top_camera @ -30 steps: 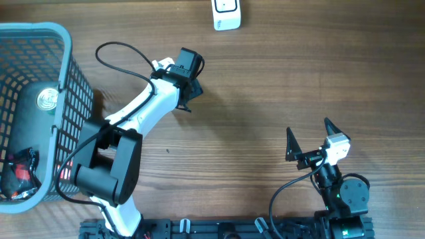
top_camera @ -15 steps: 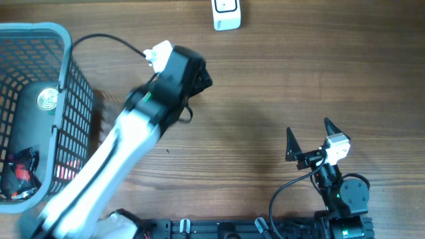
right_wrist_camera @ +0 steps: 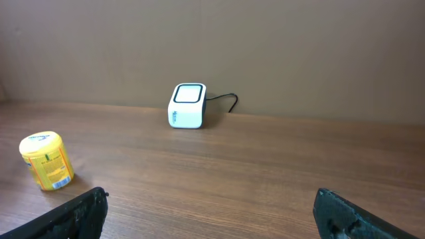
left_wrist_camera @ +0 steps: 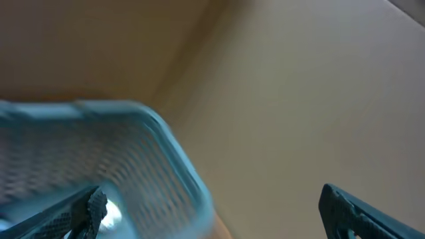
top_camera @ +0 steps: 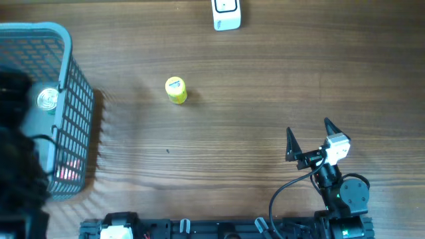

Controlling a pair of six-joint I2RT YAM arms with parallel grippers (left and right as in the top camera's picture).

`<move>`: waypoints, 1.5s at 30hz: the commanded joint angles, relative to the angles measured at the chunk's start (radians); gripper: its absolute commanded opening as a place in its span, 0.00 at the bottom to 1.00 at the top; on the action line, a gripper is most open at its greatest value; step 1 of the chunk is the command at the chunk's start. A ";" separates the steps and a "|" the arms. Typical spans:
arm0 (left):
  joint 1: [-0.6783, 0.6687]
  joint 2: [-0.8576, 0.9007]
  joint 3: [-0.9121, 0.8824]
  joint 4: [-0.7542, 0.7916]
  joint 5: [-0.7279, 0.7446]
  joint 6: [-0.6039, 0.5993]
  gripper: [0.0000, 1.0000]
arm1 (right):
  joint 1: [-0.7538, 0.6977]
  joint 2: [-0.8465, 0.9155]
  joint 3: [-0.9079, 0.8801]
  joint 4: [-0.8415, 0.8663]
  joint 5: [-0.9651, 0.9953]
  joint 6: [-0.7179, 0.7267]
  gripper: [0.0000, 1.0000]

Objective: Scan the item barcode
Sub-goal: 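Reach the left gripper into the basket and grasp the tin can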

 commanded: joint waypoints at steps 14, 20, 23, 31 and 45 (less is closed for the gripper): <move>0.478 0.879 0.007 -0.182 0.545 0.154 1.00 | 0.004 -0.001 -0.001 0.006 0.013 -0.006 1.00; 0.477 0.985 0.007 -0.162 0.551 0.197 1.00 | 0.004 -0.001 -0.001 0.006 0.013 -0.006 1.00; 0.477 0.999 0.007 -0.132 0.550 0.241 1.00 | 0.004 -0.001 -0.001 0.006 0.013 -0.007 1.00; 0.477 1.012 0.003 -0.037 0.524 0.269 1.00 | 0.004 -0.001 -0.001 0.006 0.013 -0.006 1.00; 0.477 1.120 -0.013 0.011 0.472 0.262 0.99 | 0.004 -0.001 -0.001 0.006 0.013 -0.006 1.00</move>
